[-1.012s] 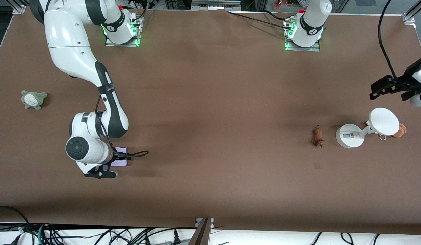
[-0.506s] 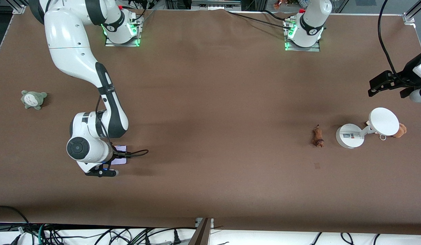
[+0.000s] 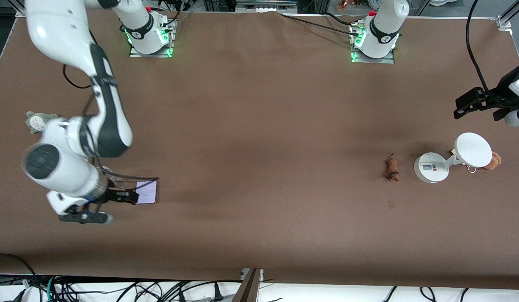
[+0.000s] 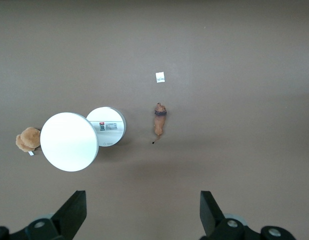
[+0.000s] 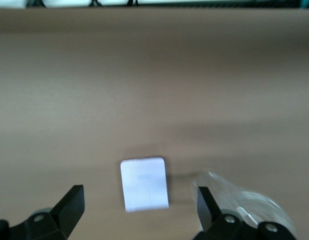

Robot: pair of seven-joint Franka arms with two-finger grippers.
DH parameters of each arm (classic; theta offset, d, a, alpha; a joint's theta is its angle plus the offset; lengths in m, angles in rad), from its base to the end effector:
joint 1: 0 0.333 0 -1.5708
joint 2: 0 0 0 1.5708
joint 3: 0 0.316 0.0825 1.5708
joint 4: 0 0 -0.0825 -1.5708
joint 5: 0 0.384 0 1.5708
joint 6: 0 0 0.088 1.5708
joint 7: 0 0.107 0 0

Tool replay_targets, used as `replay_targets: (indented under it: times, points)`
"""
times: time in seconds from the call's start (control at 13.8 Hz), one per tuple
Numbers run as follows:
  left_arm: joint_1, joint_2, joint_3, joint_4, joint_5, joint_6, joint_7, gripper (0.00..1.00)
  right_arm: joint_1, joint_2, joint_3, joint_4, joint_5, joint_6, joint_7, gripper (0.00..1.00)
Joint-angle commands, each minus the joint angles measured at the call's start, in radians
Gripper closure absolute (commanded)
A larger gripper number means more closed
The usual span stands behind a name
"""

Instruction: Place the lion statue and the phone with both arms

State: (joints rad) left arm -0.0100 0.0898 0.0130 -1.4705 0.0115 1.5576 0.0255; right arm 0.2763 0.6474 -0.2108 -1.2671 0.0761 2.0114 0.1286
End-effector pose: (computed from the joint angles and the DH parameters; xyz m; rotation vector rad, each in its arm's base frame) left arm 0.5813 0.0026 0.6196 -3.1288 0.0351 0.0045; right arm 0.7376 0.0916 0.3927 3.0931 -0.0669 0.1781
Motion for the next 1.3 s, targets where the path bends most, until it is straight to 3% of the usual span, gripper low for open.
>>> replay_targets:
  times: [0.0,0.43,0.58,0.94,1.08,1.23]
  points:
    - [0.004,0.007,0.004,0.019,-0.018,-0.019,0.013,0.0,0.001,-0.129,-0.042,-0.043,-0.01,-0.095,-0.061,0.0]
    - [0.005,0.008,0.005,0.019,-0.018,-0.019,0.014,0.0,-0.012,-0.319,-0.039,-0.064,-0.012,-0.34,-0.053,0.0]
    - [0.005,0.008,0.005,0.019,-0.018,-0.019,0.014,0.0,-0.055,-0.386,0.008,-0.08,-0.016,-0.396,-0.06,0.0]
    - [0.005,0.008,0.005,0.019,-0.018,-0.019,0.014,0.0,-0.127,-0.609,0.039,-0.276,-0.027,-0.457,-0.069,0.0]
    - [0.005,0.01,0.005,0.019,-0.016,-0.019,0.014,0.0,-0.134,-0.659,0.074,-0.348,-0.068,-0.464,-0.07,0.0]
    - [0.005,0.01,0.007,0.019,-0.018,-0.019,0.014,0.0,-0.135,-0.643,0.123,-0.33,-0.16,-0.477,-0.073,0.0]
